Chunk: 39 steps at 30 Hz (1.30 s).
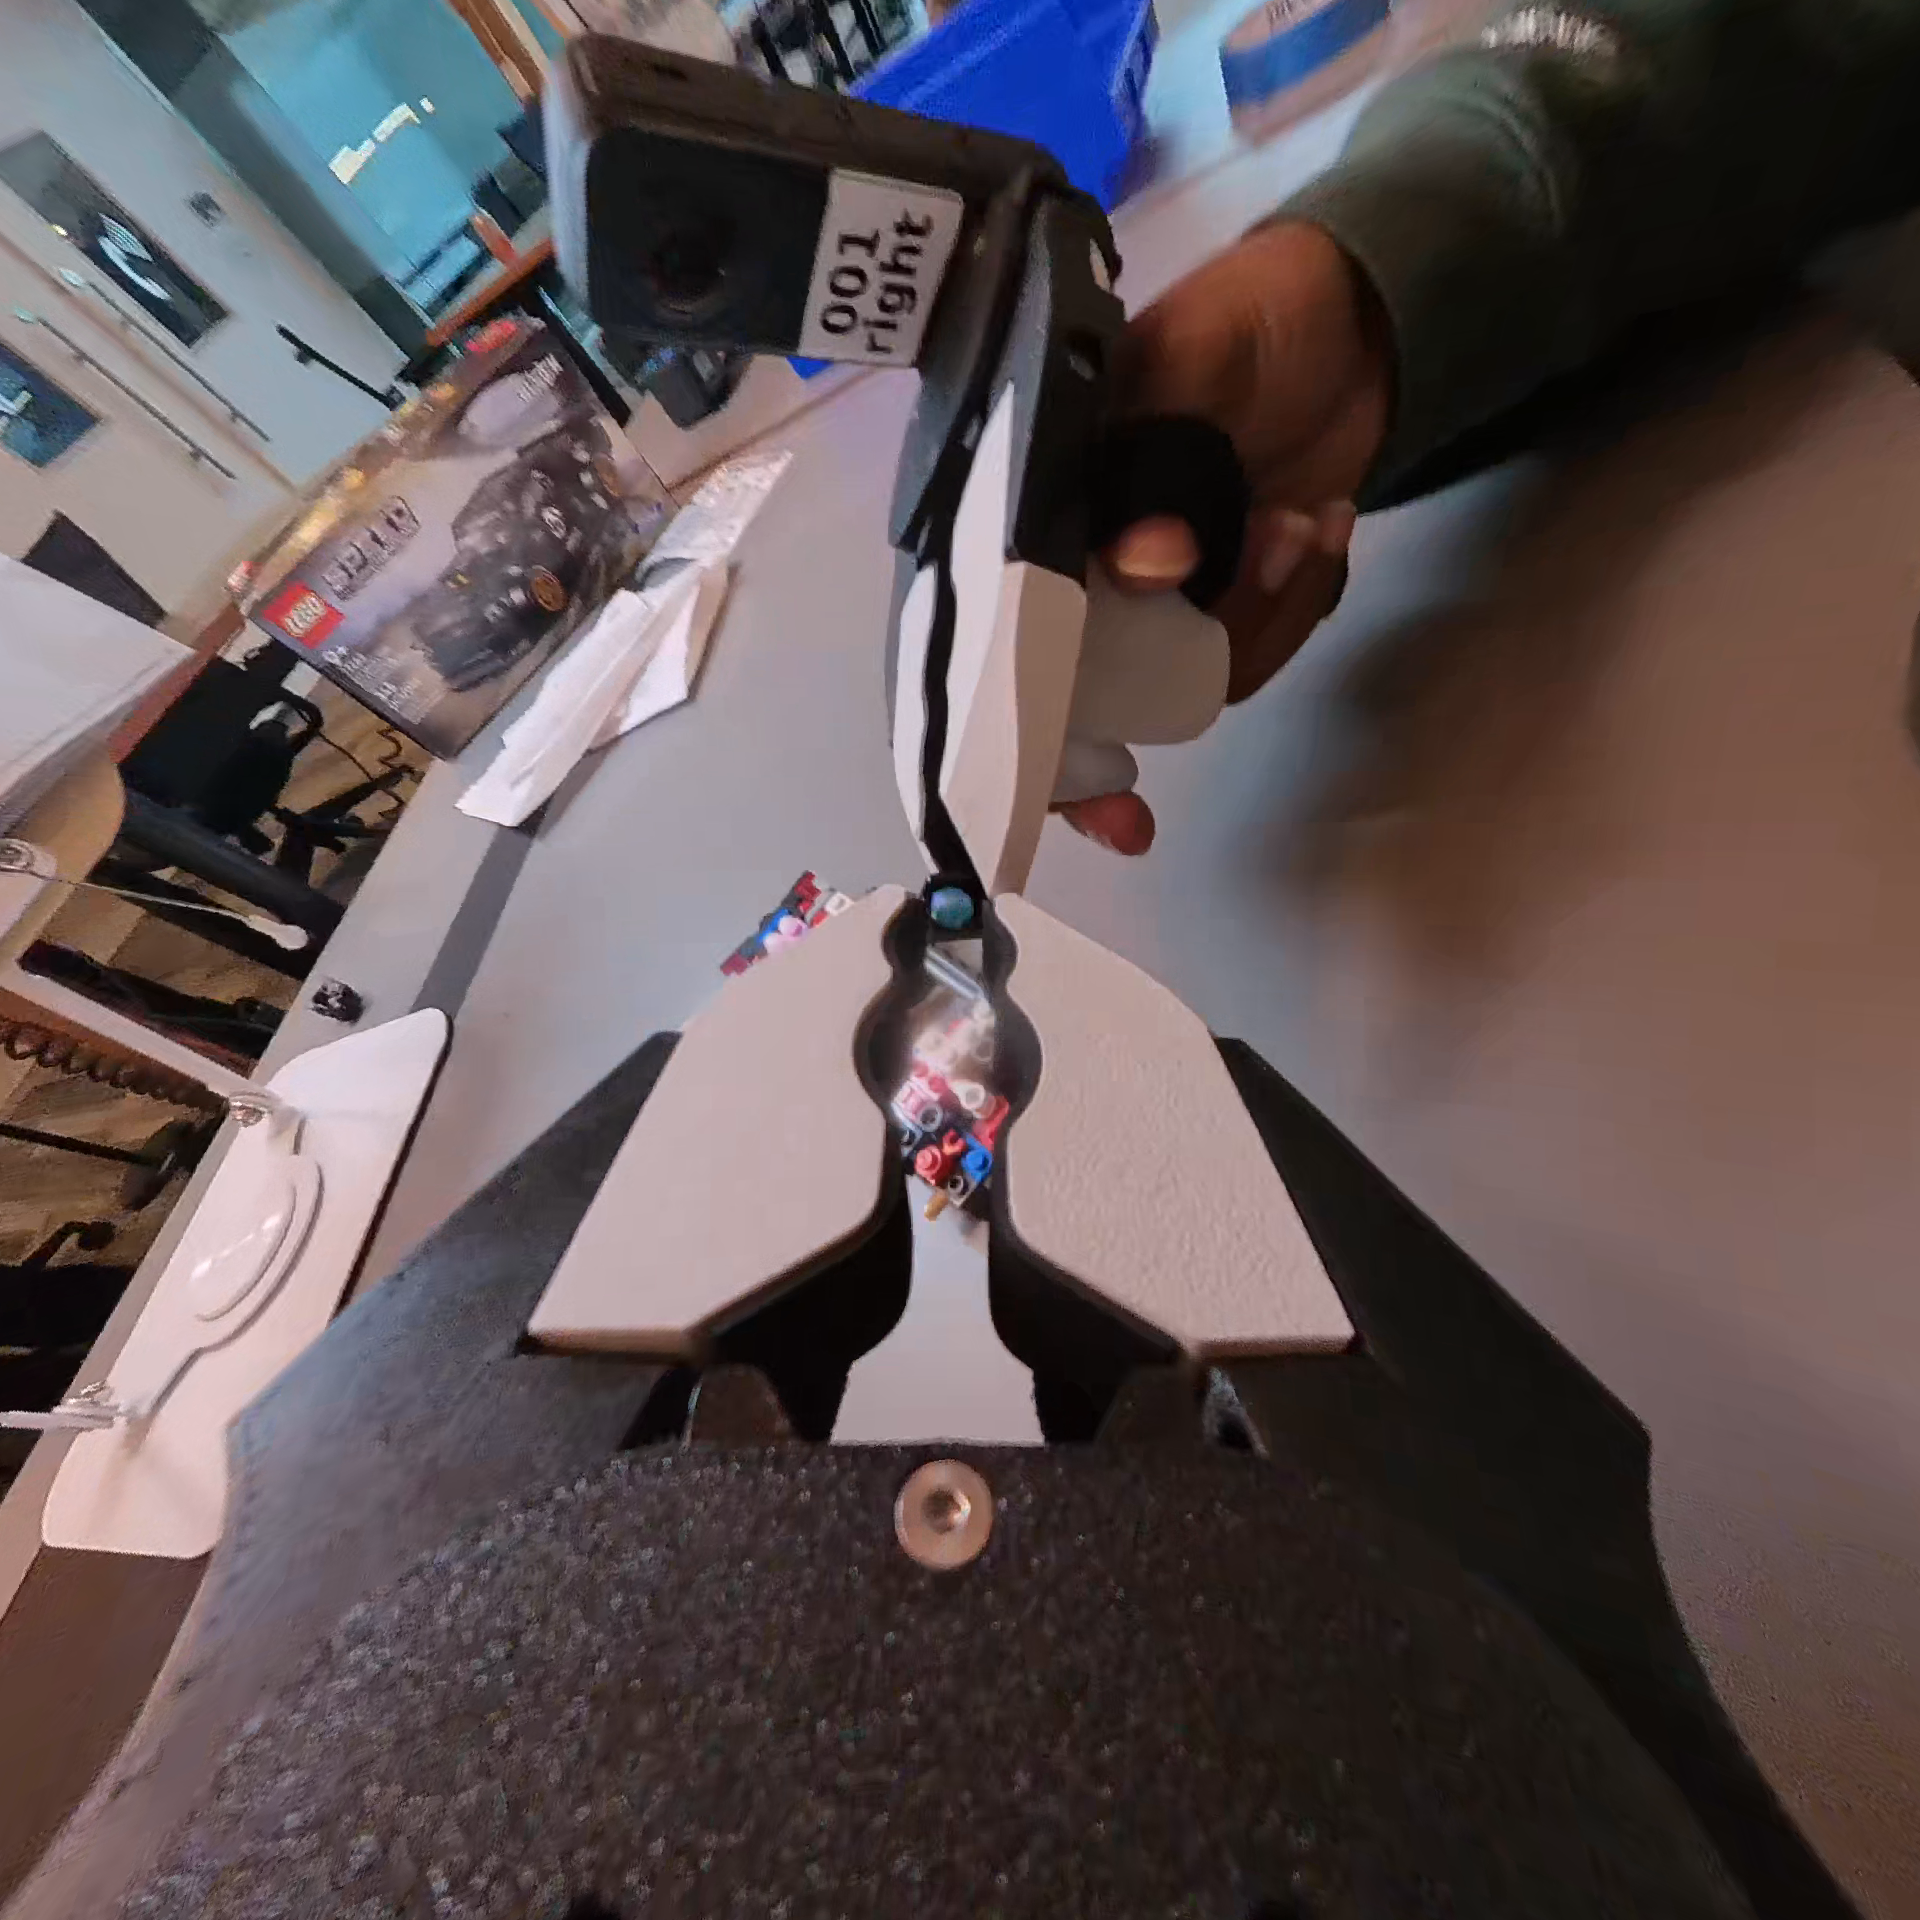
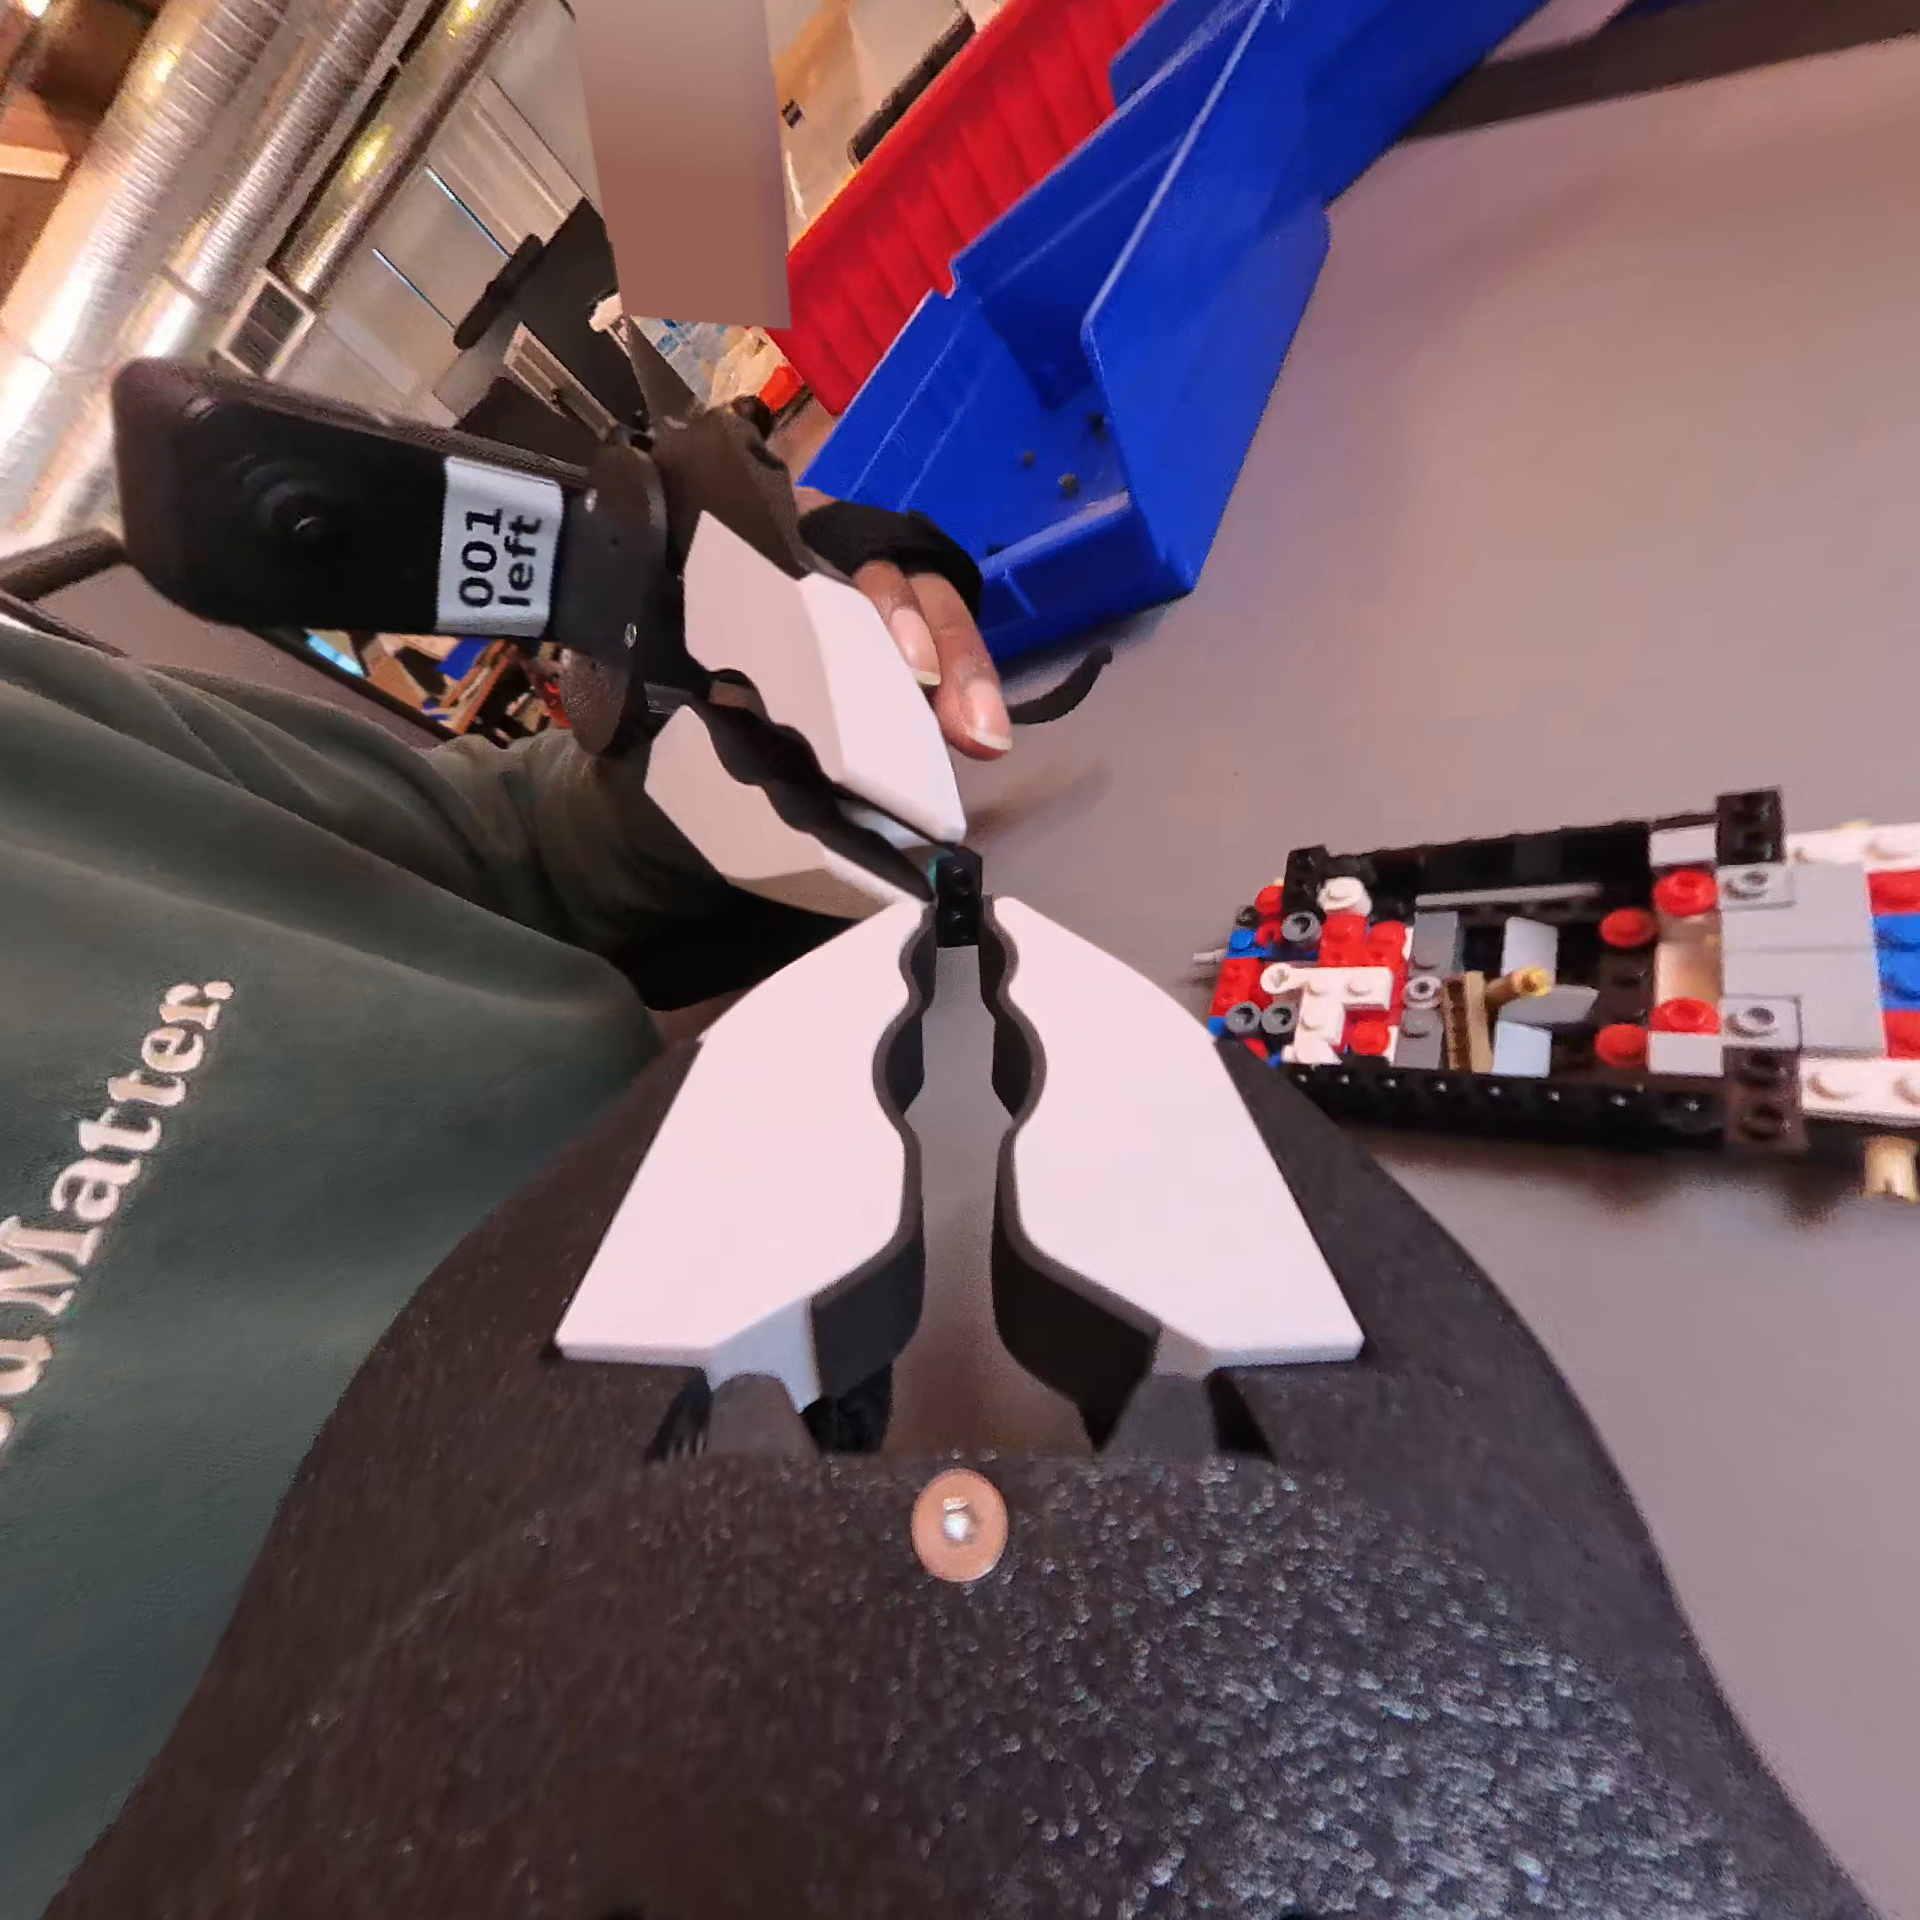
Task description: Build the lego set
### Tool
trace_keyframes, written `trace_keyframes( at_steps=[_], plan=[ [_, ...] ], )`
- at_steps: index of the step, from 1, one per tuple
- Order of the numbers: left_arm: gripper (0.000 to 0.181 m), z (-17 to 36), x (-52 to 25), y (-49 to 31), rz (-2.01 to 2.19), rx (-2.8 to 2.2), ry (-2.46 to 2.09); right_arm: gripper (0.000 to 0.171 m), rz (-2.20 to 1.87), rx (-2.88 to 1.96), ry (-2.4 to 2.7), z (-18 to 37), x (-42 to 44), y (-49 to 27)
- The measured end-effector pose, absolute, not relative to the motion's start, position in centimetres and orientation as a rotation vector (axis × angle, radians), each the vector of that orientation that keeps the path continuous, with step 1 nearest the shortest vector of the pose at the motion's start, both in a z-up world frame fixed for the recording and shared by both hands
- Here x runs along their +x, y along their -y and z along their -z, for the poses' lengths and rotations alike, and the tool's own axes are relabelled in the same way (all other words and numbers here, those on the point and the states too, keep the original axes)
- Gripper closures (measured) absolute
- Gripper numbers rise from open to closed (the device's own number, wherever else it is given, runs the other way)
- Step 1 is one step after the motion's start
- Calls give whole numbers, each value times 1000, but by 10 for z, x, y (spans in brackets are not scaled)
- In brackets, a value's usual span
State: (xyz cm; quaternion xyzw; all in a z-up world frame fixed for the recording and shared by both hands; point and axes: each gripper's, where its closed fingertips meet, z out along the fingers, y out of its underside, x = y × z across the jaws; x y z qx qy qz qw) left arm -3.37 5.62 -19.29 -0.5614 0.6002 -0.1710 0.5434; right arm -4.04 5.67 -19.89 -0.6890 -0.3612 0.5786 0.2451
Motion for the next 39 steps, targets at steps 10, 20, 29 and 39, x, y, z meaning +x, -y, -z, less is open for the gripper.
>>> trace_keyframes(
  at_steps=[10, 20, 29, 39],
  plan=[
    [174, 209, -33, -52, 363, -1370, -1499, 164, -1553, -1990, 1030, 215, -39, -52],
    [181, 177, -17, -28, 472, -1215, -1468, 165, -1490, -2126, 1021, 244, -42, -48],
    [168, 212, -33, -44, 422, -1371, -1545, 164, -1544, -2081, 984, 229, -41, -53],
    [174, 223, -31, -37, 407, -1363, -1625, 164, -1543, -2085, 1143, 233, -40, -36]
  ],
)
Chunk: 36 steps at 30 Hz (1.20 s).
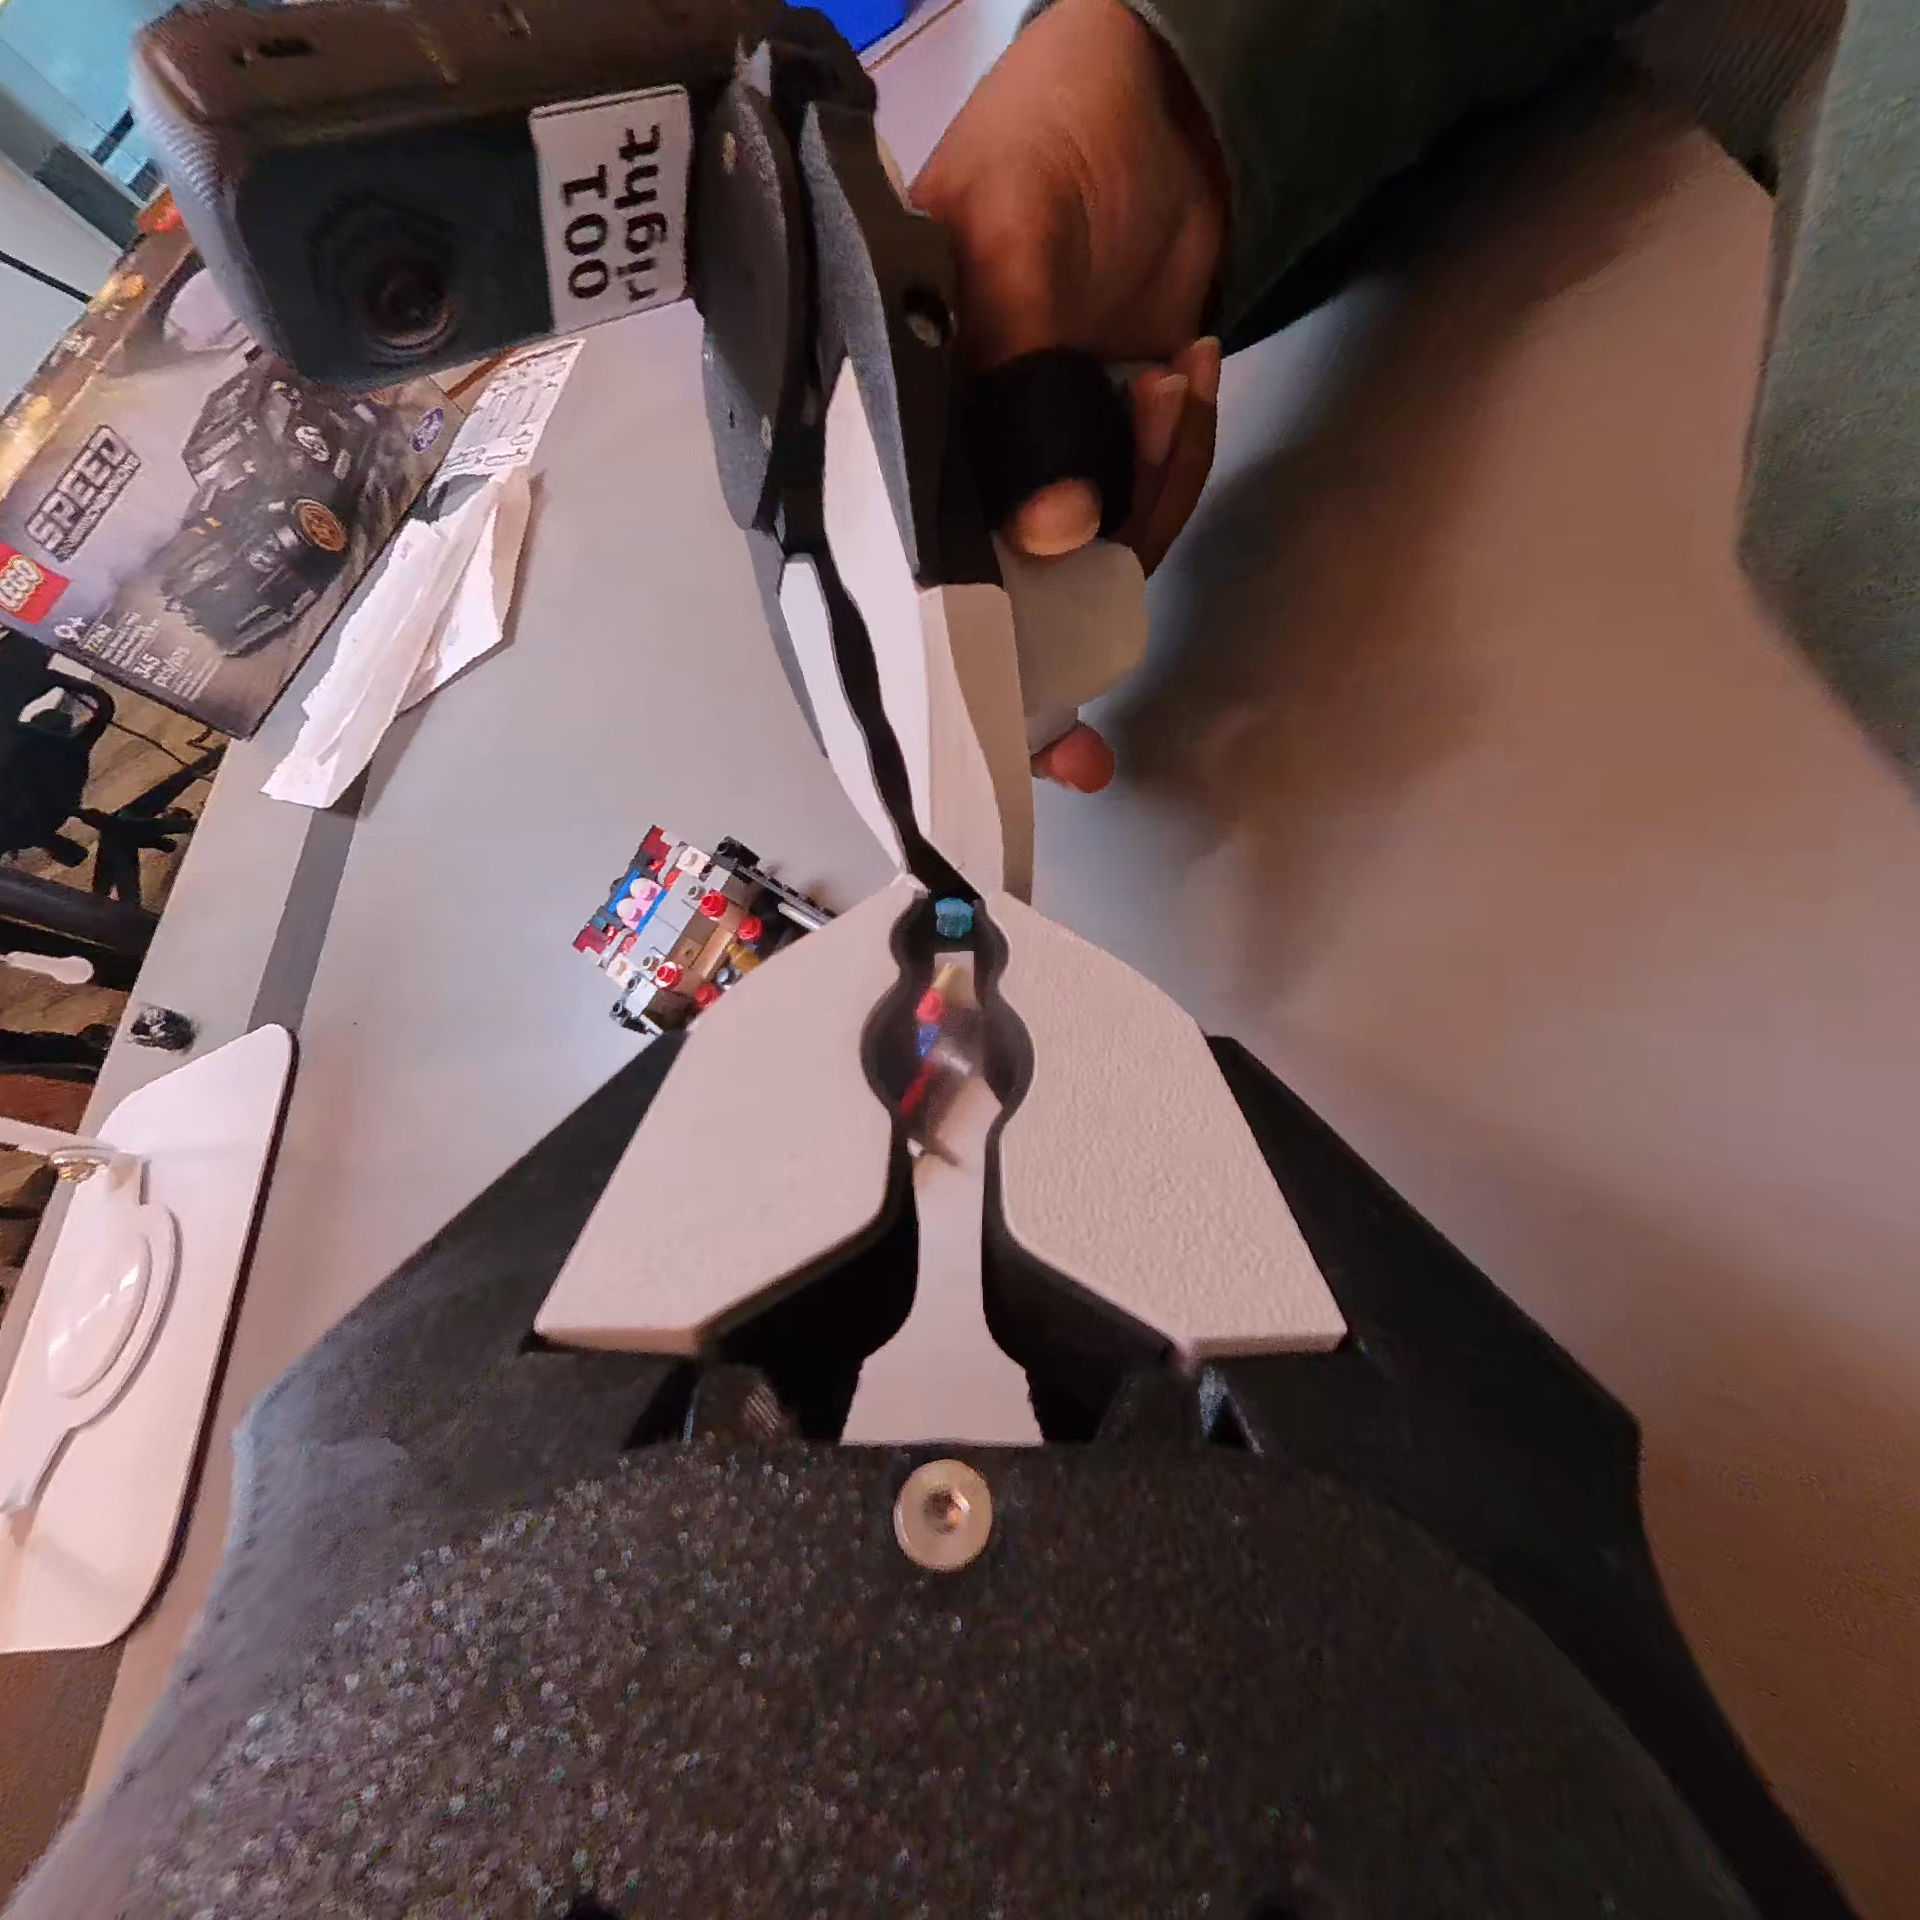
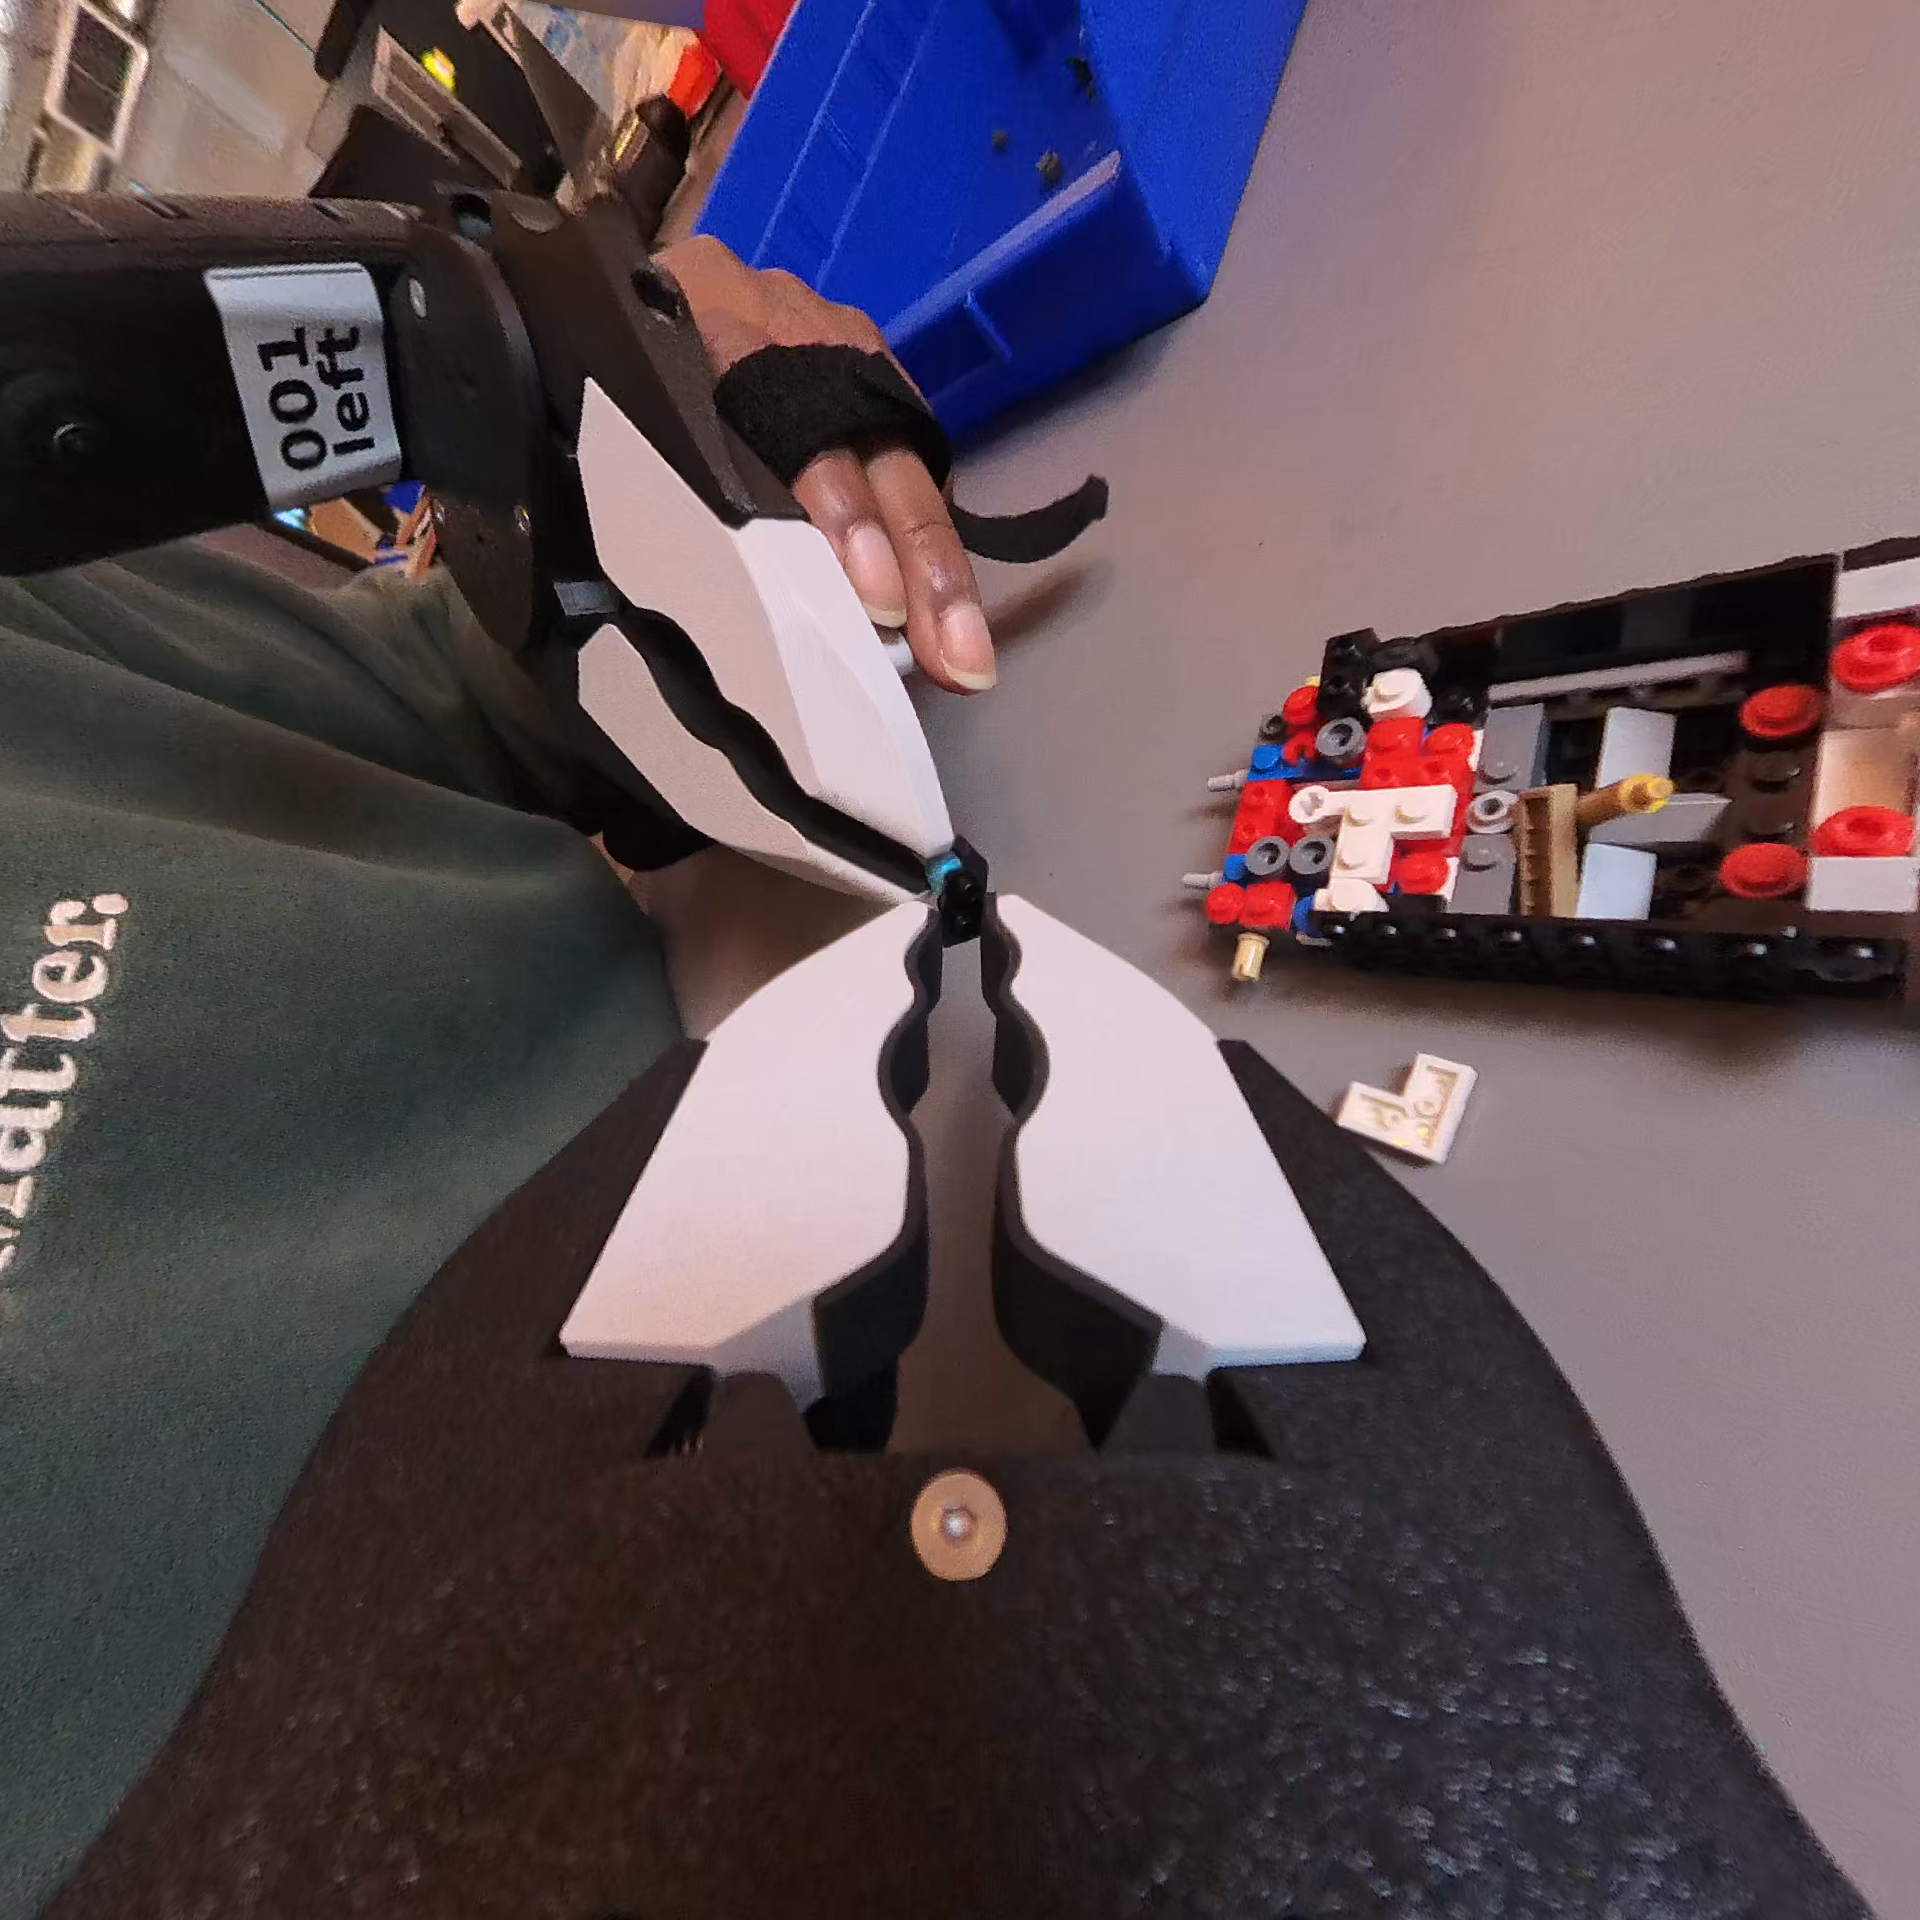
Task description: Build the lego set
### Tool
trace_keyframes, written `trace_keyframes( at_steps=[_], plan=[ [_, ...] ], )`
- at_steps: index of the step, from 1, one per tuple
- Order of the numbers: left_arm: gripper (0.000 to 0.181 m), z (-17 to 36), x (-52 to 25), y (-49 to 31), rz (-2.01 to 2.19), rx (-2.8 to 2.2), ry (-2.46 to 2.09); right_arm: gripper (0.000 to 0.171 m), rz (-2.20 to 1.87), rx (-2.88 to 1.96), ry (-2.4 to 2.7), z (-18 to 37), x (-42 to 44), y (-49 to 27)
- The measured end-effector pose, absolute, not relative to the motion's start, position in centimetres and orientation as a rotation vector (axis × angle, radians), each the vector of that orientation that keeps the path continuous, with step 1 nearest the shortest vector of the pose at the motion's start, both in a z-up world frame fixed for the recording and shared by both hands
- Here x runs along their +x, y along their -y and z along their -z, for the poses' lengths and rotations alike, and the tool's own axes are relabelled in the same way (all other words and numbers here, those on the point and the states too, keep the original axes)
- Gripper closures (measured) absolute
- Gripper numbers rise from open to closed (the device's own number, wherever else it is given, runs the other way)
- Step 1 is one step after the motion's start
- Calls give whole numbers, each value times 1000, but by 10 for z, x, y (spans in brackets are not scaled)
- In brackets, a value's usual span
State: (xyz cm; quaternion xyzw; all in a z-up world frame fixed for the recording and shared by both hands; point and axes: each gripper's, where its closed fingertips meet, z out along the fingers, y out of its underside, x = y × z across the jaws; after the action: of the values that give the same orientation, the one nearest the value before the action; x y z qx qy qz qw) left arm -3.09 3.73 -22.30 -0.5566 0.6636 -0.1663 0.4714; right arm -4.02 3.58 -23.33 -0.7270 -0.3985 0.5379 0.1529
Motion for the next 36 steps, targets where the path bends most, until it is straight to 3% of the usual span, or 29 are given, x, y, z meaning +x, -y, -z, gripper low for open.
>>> trace_keyframes(
  at_steps=[11, 13, 15, 19, 22, 26, 28, 36],
  plan=[
    [173, 230, -29, -28, 463, -1383, -1680, 163, -1626, -2013, 1289, 230, -35, -21],
    [181, 244, -33, -33, 386, -1407, -1712, 171, -1814, -1902, 1247, 205, -37, -13],
    [181, 242, -24, -21, 457, -1360, -1727, 171, -1544, -1956, 1313, 221, -39, -22],
    [181, 238, -34, -44, 405, -1438, -1644, 171, -1679, -1875, 1222, 199, -25, -30],
    [181, 239, -35, -40, 498, -1473, -1636, 171, -1411, -1890, 1326, 213, -13, -45],
    [181, 237, -31, -29, 607, -1473, -1654, 171, -1339, -1789, 1567, 218, -1, -20],
    [181, 237, -29, -23, 647, -1466, -1659, 151, -1304, -1721, 1737, 228, 6, 4],
    [166, 234, -22, -13, 753, -1447, -1655, 142, -1161, -1536, 2198, 271, 23, 86]
  ],
)
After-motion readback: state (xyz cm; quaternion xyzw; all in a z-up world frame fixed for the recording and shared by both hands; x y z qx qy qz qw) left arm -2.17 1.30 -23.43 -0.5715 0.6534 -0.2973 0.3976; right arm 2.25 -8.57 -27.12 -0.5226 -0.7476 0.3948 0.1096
